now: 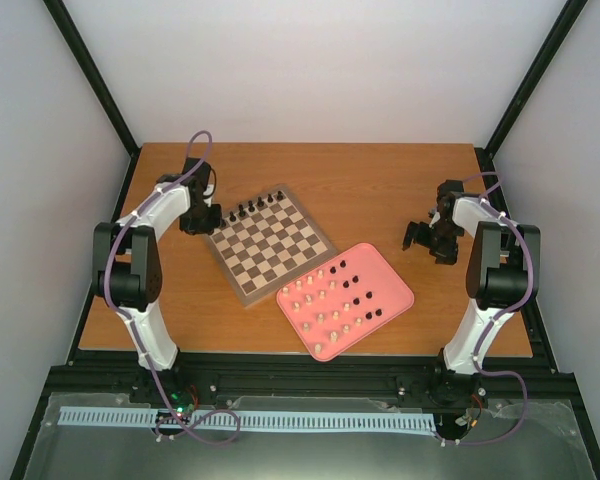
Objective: Set up the chess pieces on the board
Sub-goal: Place the chess piece on the chessboard.
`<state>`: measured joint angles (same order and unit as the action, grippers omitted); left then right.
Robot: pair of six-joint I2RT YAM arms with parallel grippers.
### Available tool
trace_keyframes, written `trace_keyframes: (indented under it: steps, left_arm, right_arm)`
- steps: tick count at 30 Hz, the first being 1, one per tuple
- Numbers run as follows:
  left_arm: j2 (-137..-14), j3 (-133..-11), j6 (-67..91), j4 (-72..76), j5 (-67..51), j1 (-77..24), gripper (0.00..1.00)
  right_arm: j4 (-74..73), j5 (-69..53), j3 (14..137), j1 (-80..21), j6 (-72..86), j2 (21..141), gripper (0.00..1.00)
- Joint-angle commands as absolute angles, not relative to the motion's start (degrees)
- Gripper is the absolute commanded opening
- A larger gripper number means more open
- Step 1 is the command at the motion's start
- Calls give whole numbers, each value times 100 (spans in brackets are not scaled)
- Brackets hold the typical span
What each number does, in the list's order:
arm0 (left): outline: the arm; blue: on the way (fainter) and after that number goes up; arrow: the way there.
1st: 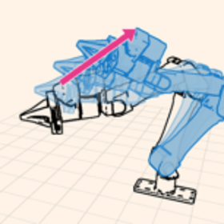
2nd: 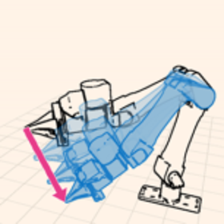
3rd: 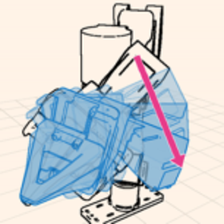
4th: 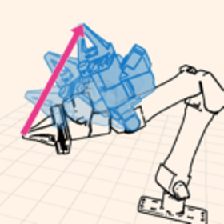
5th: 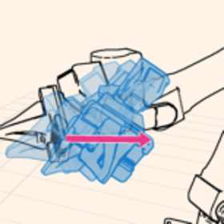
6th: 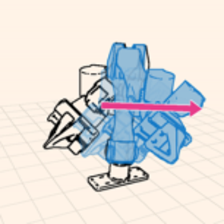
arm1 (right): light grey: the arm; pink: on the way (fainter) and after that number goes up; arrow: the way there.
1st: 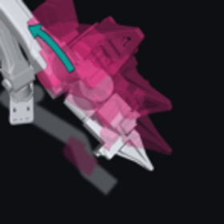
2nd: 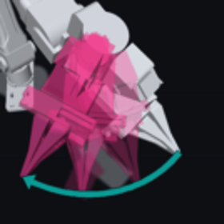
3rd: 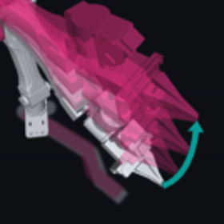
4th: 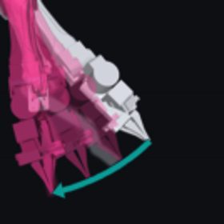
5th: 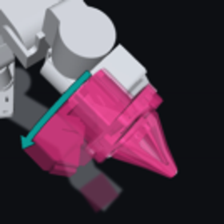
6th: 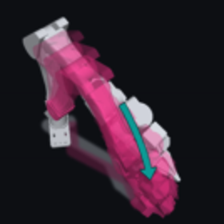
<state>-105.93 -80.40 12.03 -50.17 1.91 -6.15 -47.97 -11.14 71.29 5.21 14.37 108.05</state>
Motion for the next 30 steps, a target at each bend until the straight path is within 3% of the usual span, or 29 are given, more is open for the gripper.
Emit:
trace_keyframes:
  steps: [1, 30]
  left_arm:
    - [-10711, -8307, 1299, -4793, 202, -609, 2]
    - [-11144, -8391, 1393, -4508, 203, -613, 9]
  right_arm:
    - [-4781, -969, 7163, 521, 1393, 10771, 100]
    - [-4947, -1301, 7576, 474, 1248, 9663, 100]
